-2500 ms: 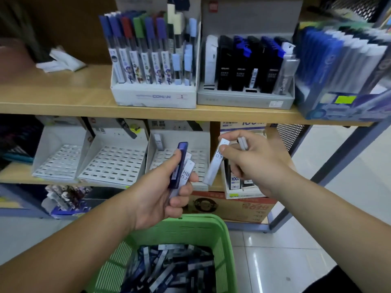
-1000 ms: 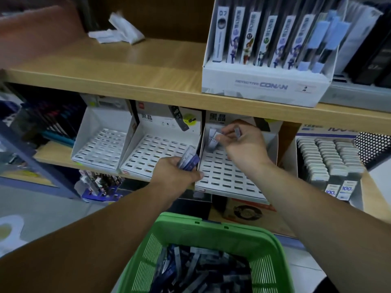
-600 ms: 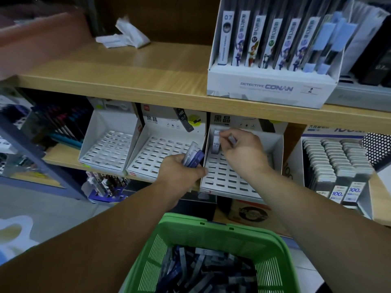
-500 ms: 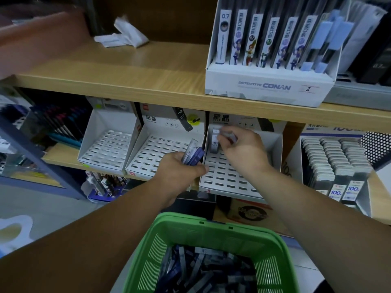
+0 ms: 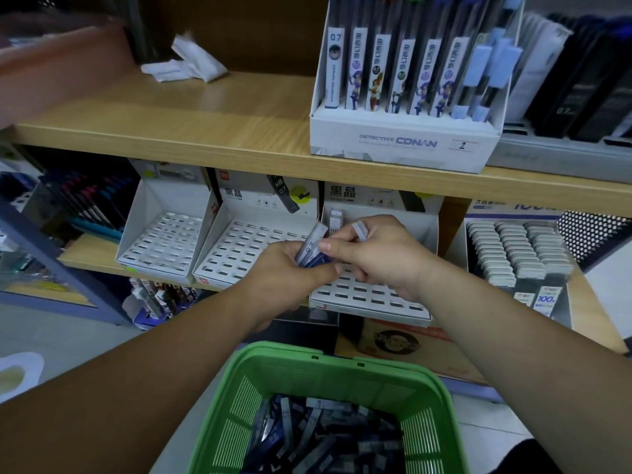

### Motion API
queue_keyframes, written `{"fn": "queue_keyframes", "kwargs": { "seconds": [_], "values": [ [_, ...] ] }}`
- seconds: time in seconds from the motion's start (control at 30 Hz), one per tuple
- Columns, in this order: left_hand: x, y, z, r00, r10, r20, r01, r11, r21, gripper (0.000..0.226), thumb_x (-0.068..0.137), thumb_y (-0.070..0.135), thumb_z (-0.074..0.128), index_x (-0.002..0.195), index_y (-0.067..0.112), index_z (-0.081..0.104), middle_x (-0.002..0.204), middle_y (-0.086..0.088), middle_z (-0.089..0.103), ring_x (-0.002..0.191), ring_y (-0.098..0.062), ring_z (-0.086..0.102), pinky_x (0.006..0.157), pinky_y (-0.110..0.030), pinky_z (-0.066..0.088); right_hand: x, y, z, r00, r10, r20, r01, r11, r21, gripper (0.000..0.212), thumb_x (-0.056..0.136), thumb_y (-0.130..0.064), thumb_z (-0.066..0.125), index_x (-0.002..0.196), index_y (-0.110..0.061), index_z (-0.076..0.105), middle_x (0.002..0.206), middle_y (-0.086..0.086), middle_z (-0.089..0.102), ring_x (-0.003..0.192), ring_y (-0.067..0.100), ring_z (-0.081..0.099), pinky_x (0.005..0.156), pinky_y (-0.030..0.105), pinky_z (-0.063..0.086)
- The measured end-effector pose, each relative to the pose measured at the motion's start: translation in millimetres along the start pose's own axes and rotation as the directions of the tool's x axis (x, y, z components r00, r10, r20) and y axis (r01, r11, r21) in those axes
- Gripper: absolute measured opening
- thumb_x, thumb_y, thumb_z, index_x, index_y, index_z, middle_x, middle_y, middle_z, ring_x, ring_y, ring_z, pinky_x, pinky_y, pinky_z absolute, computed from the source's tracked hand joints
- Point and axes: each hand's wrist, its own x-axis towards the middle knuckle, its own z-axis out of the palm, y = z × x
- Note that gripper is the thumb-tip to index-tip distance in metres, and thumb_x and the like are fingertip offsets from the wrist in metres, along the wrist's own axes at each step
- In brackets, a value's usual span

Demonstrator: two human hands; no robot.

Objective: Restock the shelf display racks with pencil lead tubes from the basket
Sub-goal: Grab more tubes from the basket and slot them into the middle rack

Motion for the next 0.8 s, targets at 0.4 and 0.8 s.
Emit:
{"fn": "queue_keyframes", "kwargs": {
  "seconds": [0.4, 0.8],
  "values": [
    [1, 1, -18, 0.998, -0.069, -0.008, 0.066, 0.981, -0.184, 0.024, 0.1, 0.035, 0.067, 0.093, 0.012, 0.064, 0.068, -0.007, 0.06, 0.05, -0.013, 0.039, 0.045, -0.025, 0.033, -3, 5, -18, 0.999, 0.039, -0.007, -0.036, 0.963, 0.266, 0.018, 0.094, -0.014, 0.074, 0.112, -0.015, 0.072, 0.081, 0.012, 0.073, 0.051, 0.014, 0.049, 0.041, 0.022, 0.028],
    [3, 0, -9, 0.993, -0.096, -0.069, 0.092, 0.994, -0.06, 0.028, 0.106, 0.035, 0.056, 0.106, 0.008, 0.066, 0.084, -0.013, 0.078, 0.048, -0.013, 0.045, 0.042, -0.023, 0.036, -10, 8, -24, 0.994, 0.037, -0.1, -0.017, 0.979, 0.203, 0.009, 0.093, -0.017, 0.076, 0.094, -0.01, 0.07, 0.084, 0.013, 0.076, 0.05, 0.015, 0.049, 0.039, 0.022, 0.028]
  ]
}}
